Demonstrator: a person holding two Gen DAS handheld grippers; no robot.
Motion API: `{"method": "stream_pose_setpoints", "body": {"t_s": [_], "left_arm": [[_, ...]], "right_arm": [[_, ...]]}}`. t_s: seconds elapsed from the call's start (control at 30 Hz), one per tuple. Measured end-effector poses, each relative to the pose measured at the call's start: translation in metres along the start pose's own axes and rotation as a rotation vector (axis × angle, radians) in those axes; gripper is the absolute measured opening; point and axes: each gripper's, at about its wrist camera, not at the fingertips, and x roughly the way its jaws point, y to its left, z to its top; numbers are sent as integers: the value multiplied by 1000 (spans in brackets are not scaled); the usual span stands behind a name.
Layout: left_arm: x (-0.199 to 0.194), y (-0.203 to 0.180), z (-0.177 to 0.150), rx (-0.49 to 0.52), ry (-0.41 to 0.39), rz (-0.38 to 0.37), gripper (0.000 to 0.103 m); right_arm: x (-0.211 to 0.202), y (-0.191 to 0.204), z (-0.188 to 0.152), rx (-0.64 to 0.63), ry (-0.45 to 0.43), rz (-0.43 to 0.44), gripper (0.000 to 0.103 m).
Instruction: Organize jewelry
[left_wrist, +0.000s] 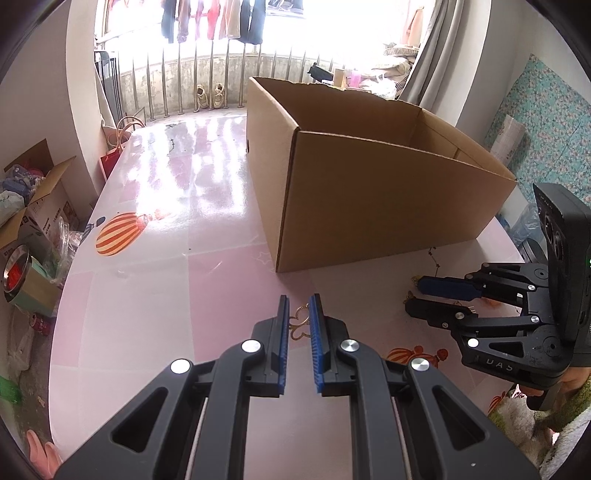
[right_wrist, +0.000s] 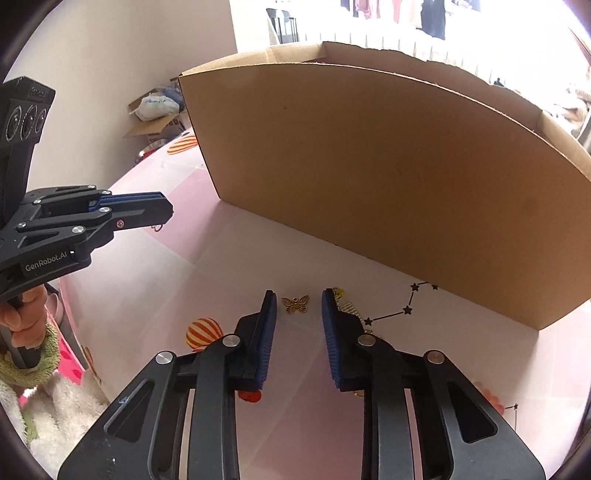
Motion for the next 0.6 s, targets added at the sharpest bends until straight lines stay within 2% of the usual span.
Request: {"method": "stream_pose_setpoints", "body": {"t_s": [0.23, 0.47, 0.6], "left_arm": [[0, 3, -2, -14, -8, -5, 10], [0, 6, -2, -22, -10, -6, 10], [-1, 7, -3, -28, -15, -5, 10]], "right_arm": [[2, 11, 3, -83, 12, -38, 16], [9, 18, 8, -81, 22, -19, 6], [10, 19, 8, -63, 23, -14, 6]]}}
